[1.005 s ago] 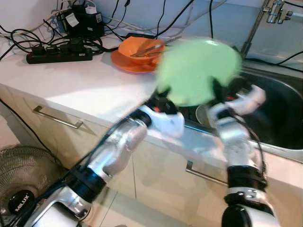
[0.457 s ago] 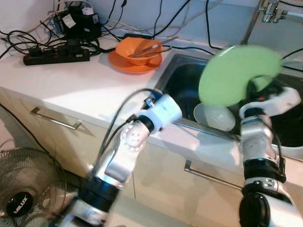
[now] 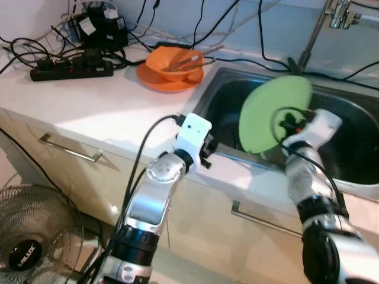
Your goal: Kitchen organization
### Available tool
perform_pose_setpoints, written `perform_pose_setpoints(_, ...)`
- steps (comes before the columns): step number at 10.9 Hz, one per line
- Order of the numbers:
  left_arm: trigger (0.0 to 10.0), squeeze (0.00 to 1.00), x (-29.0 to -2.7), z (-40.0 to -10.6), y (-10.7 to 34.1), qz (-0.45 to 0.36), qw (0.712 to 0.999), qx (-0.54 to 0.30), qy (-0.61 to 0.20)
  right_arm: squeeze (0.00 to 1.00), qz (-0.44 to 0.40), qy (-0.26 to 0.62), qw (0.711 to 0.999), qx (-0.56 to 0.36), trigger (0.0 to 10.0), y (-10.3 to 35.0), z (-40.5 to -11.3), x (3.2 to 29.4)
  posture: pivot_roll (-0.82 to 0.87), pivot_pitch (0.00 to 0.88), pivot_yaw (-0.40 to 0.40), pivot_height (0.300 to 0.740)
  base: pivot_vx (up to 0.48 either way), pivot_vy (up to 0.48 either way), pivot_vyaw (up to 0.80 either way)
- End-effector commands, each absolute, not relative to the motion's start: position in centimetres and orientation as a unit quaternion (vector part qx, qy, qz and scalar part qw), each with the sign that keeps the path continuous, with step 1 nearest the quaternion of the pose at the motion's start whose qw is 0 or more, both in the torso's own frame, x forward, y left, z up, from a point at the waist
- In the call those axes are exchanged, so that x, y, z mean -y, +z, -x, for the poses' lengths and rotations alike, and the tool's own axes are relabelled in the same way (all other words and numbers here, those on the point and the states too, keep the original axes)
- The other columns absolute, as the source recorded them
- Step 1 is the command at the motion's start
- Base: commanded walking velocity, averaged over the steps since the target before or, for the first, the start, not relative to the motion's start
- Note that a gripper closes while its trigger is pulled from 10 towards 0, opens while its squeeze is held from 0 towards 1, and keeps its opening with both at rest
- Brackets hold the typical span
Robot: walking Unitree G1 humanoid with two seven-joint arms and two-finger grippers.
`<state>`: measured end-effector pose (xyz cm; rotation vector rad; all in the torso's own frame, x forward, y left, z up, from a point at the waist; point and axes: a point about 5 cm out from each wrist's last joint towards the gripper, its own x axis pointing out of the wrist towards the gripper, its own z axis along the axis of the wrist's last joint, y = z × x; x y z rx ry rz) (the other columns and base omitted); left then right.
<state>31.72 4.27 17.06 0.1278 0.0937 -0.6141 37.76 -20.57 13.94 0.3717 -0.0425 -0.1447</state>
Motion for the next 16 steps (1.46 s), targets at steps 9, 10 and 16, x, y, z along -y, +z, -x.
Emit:
perform_pose_setpoints(9,10.0,0.00,-4.6,-31.1,17.1,-0.044,0.946,-0.097,-0.308,0.94,-0.194,-0.031,0.979,-0.051,10.0,12.7,-38.7,17.8,0.22,0.000,-0.020,0.740,0.000,0.000,0.00)
perform_pose_setpoints(10,10.0,0.00,-4.6,-31.0,17.1,-0.045,0.946,-0.098,-0.307,0.00,-0.192,-0.028,0.980,-0.055,10.0,12.5,-38.6,17.7,0.22,0.000,-0.019,0.740,0.000,0.000,0.00)
perform_pose_setpoints(16,10.0,0.00,-5.1,-31.5,17.5,-0.036,0.958,-0.061,-0.278,0.00,-0.123,-0.001,0.992,0.022,10.0,14.6,-38.9,17.5,0.21,0.015,-0.022,0.740,0.000,0.000,0.00)
